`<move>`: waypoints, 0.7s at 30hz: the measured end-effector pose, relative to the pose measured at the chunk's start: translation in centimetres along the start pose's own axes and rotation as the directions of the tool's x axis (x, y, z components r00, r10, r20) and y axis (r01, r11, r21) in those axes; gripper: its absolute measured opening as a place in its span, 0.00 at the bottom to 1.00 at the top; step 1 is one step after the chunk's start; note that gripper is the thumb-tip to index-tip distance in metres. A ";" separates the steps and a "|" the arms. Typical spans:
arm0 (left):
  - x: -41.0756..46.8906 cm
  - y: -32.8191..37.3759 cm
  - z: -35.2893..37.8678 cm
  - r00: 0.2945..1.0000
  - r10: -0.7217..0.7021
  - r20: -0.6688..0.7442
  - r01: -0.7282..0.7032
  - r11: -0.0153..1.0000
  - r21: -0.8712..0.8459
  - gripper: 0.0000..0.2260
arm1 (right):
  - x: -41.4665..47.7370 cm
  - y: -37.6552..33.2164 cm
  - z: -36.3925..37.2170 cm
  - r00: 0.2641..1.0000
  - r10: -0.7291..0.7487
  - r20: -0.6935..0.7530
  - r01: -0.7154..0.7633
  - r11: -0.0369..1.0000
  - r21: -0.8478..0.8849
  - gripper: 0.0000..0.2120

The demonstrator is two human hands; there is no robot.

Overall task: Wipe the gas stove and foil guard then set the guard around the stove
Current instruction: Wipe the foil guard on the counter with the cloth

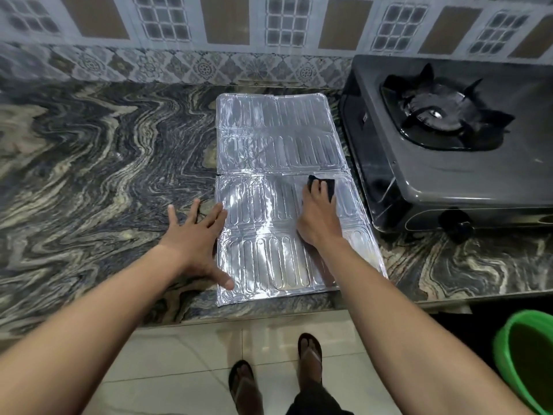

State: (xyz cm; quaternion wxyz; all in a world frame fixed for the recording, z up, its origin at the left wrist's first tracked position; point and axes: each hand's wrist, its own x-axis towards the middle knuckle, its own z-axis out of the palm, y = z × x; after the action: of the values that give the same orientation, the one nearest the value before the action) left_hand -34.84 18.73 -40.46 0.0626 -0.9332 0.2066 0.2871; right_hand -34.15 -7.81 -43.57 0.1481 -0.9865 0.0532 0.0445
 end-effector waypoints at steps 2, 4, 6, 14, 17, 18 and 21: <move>-0.1 0.1 -0.1 1.000 0.001 -0.003 -0.001 1.000 0.001 0.74 | -1.6 -0.9 0.4 0.994 -0.102 0.047 0.101 0.994 0.036 0.39; -0.2 0.1 -0.1 1.000 -0.002 -0.006 0.002 1.000 0.003 0.74 | -2.7 -1.3 0.3 0.979 -0.185 0.081 0.178 0.980 0.086 0.42; -0.3 0.0 -0.1 1.000 -0.006 -0.006 0.006 1.000 0.002 0.74 | -2.9 -1.2 -0.3 0.968 -0.224 0.112 0.211 0.971 0.113 0.43; -0.6 0.1 -0.4 1.000 -0.001 0.009 0.001 1.000 -0.008 0.73 | -6.3 -2.8 0.3 0.922 -0.366 0.125 0.354 0.929 0.105 0.38; -0.8 0.2 -0.4 1.000 0.008 0.000 -0.008 1.000 -0.005 0.73 | -5.4 -3.3 0.9 0.965 -0.211 0.154 0.209 0.978 0.027 0.36; -0.9 0.2 -0.5 1.000 0.010 0.000 -0.010 1.000 -0.002 0.73 | -5.4 -3.7 0.9 0.963 -0.202 0.176 0.201 0.979 0.026 0.35; -0.9 0.2 -0.4 1.000 0.015 -0.002 -0.015 1.000 -0.007 0.74 | -6.8 -4.9 1.5 0.929 -0.322 0.183 0.318 0.947 0.054 0.32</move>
State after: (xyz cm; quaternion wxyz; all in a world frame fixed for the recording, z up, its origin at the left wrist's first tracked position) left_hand -35.32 18.79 -39.60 0.0571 -0.9321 0.2128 0.2874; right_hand -40.42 -2.08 -42.88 0.1691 -0.9715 -0.1220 0.1127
